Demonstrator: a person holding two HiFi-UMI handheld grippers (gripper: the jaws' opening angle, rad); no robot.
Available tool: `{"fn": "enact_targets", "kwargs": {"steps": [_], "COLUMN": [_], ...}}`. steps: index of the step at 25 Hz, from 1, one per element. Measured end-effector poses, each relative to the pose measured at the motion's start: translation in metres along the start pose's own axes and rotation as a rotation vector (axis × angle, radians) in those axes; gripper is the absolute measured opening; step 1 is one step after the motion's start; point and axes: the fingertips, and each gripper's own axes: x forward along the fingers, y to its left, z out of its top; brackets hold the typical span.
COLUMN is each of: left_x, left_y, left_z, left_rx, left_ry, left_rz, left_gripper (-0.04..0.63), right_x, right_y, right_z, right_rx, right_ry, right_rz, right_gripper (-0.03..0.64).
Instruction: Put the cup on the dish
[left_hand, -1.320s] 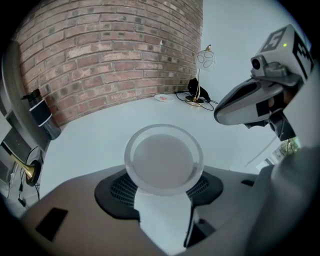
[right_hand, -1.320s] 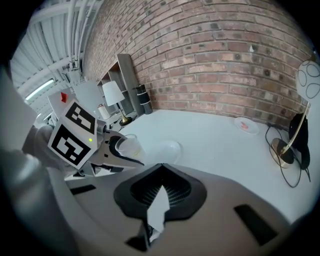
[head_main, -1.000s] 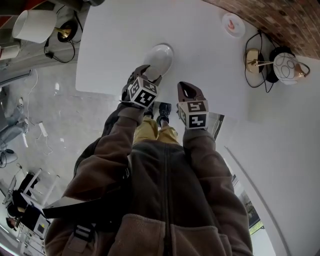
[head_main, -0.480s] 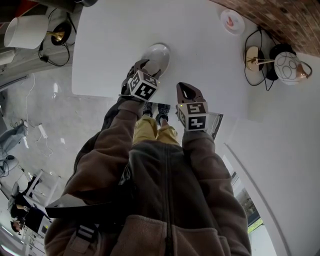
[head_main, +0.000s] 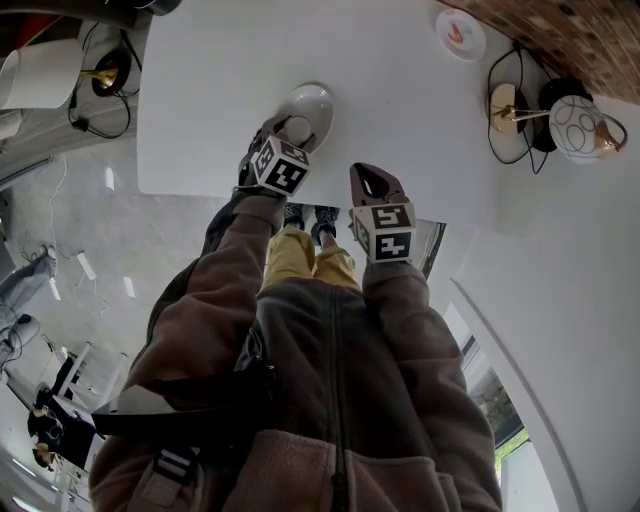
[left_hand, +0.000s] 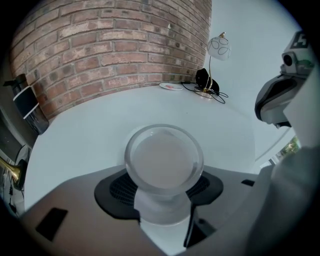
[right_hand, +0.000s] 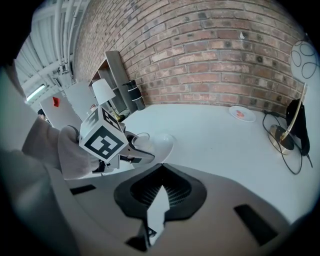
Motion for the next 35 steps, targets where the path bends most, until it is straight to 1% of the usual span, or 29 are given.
{"fn": "enact_targets", "kwargs": {"steps": [8,11,13,16,19,23,27,30,33,35], "left_x": [0.002,0.003,0.003,-0.001,-0.010,-0.026,-0.051,-0.079,-0.114,-0.138], "left_y": [0.000,-0.001,-0.003,-0.004,-0.005,-0.012,-0.026,-0.026,-0.016,-0.007], "left_z": [0.001,0.000,-0.003,-0.004,-0.007,-0.022,-0.045,-0.045,-0.024,-0.003], "left_rx": [-0.007,-0.013,-0.002,0.001,-0.022,-0.051,-0.128,-0.193,-0.275,-0.278], "left_ry": [-0.025,-0.034,-0.038,-0.047,-0.054,-0.042,-0.031,-0.082,-0.192,-0.267], "left_rz": [0.001,-0.020,-0.028,-0.009,0.010,0.030,0.020,0.040,0.091,0.140], "left_gripper": [0.259,0.259,0.259,0.261,0.261,0.261,0.259,0.258,0.258,0.176], "right_x": [-0.002,-0.003,-0.004,-0.007,-0.010,-0.013,-0.021,-0.033,-0.050,-0.061], "right_y": [-0.003,-0.002,-0.001,-0.003,-0.005,-0.003,0.004,0.009,0.019,0.025], "right_z": [-0.004,-0.005,-0.005,-0.006,-0.008,-0.008,-0.004,0.010,0.029,0.042], "right_rx": [0.019,0.023,0.024,0.026,0.029,0.021,0.016,0.015,-0.002,-0.014], "right_ry": [-0.001,0.002,-0.002,-0.008,-0.013,-0.023,-0.036,-0.081,-0.136,-0.172], "right_rz": [-0.007,-0.012,-0.014,-0.016,-0.021,-0.021,-0.013,-0.007,0.002,0.007], "right_gripper": [0.002,0.002,0.002,0.002,0.002,0.002,0.002,0.002,0.002,0.002]}}
